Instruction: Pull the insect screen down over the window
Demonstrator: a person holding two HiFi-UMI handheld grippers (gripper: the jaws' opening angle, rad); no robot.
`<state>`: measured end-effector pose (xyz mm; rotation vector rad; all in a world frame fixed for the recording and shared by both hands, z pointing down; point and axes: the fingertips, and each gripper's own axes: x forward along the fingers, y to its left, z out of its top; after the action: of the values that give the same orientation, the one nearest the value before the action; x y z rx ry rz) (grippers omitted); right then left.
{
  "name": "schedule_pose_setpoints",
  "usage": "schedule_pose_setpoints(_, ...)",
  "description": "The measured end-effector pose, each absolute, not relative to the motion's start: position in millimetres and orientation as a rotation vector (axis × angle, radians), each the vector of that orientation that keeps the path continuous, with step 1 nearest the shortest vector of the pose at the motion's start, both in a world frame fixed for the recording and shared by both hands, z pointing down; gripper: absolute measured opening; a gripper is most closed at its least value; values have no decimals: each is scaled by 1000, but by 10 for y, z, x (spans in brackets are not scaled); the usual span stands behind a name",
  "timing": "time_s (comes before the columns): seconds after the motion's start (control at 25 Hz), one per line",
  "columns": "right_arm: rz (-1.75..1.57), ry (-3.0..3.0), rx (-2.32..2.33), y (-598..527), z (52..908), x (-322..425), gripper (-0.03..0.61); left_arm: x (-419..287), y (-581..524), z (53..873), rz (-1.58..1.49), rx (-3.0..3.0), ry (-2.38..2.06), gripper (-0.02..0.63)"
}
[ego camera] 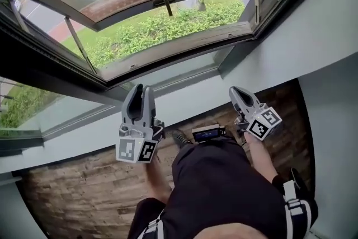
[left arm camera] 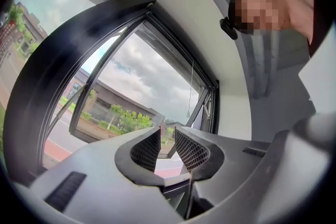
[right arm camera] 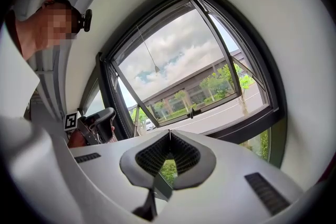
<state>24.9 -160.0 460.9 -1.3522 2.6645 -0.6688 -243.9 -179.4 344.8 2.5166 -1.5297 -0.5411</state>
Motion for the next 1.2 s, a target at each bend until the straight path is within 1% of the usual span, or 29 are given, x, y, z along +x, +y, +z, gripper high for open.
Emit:
schedule_pose_setpoints(0.2,-618,2708,-1227,-1972,4604,200,6,-2306,-1985,3385,-598,2576,-1421,55)
schedule_pose_setpoints(0.32,-556,2766,-1141,-2102,4523,255,6,-2134,-2069,3234,-588,2677,-1409,55)
schedule_pose_setpoints(0.6,-263,2845,-1046,-2571,3997,784,6,-1628,-2441,2482,-30,2949,-1819,55)
schedule_pose_setpoints(0.72,-117,2863,-963,-2842,3672,889,6,-1617,-2480,1991,54,2949,-2059,44)
schedule_pose_setpoints(0.8,31,2856,-920,-2999,3339,923,6,-1622,-2461,1642,135,2931,-2237,34)
schedule_pose_setpoints(0.96,481,2785,-919,-3087,2369,987,6,-1608,-2362,897,519,2901,-2623,34)
schedule_pose_setpoints(1.08,831,2729,-917,-2933,1651,975,6,-1603,-2376,353,626,2889,-2832,35)
schedule_pose_setpoints(1.2,1213,2689,-941,-2858,1114,741,12,-1706,-2457,-138,748,2840,-3035,35)
